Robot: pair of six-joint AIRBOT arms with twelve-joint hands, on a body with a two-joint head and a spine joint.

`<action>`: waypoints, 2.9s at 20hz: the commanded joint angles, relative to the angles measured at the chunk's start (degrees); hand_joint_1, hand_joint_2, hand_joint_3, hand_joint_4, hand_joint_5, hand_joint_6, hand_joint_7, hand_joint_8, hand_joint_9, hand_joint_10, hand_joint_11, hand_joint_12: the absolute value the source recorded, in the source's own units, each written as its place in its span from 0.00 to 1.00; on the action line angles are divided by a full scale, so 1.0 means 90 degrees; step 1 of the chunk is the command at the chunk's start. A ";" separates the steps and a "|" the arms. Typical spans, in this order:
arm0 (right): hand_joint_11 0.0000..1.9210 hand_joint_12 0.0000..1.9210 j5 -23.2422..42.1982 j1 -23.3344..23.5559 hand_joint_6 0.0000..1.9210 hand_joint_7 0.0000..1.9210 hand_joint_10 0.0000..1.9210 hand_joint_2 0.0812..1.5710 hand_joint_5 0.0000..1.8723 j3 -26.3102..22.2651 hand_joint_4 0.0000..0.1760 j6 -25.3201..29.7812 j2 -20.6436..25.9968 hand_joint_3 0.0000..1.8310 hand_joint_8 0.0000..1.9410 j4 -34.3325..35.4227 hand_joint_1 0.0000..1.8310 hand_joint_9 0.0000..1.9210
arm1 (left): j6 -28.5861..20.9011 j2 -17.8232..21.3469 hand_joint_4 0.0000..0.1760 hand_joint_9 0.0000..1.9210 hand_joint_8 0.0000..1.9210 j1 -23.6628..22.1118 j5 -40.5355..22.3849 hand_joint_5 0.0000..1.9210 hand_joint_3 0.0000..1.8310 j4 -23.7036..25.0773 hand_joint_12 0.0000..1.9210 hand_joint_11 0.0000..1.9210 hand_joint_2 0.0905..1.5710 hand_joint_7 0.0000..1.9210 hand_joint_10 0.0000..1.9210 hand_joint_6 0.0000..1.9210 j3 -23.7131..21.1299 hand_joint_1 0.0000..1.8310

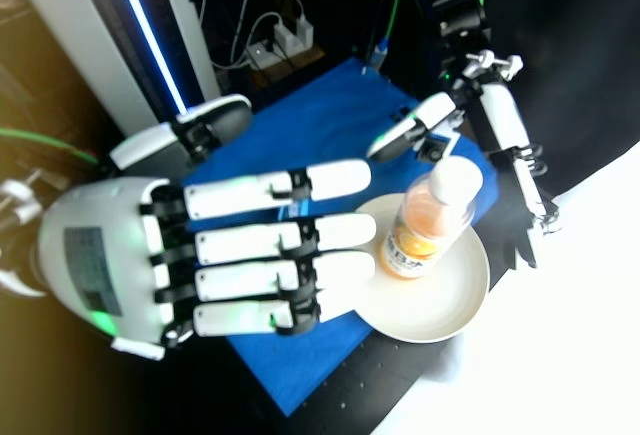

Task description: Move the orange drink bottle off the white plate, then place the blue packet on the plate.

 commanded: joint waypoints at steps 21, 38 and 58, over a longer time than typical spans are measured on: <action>0.11 0.22 0.0804 0.0141 0.00 0.18 0.00 0.47 0.21 -0.0020 0.42 0.0051 -0.0032 0.00 0.00 0.0234 0.36 0.16 | -0.0909 -0.0509 0.00 0.64 0.46 0.0149 -0.0657 0.62 0.00 0.0101 0.84 0.54 0.64 0.59 0.54 0.23 0.0621 0.69; 0.12 0.21 0.0816 0.0141 0.00 0.19 0.00 0.49 0.22 -0.0022 0.48 0.0051 -0.0064 0.00 0.00 0.0237 0.39 0.17 | -0.1312 0.0027 0.16 0.60 0.43 -0.0042 -0.1454 0.57 0.00 0.0136 0.64 0.30 0.66 0.58 0.07 0.40 0.0297 0.68; 0.09 0.19 0.0809 0.0138 0.00 0.17 0.00 0.53 0.20 -0.0013 0.50 0.0050 -0.0168 0.00 0.00 0.0283 0.43 0.13 | -0.1781 0.2069 0.00 0.54 0.56 0.0432 -0.2561 0.58 0.00 0.0950 0.41 0.34 0.68 0.48 0.03 0.37 -0.1714 0.67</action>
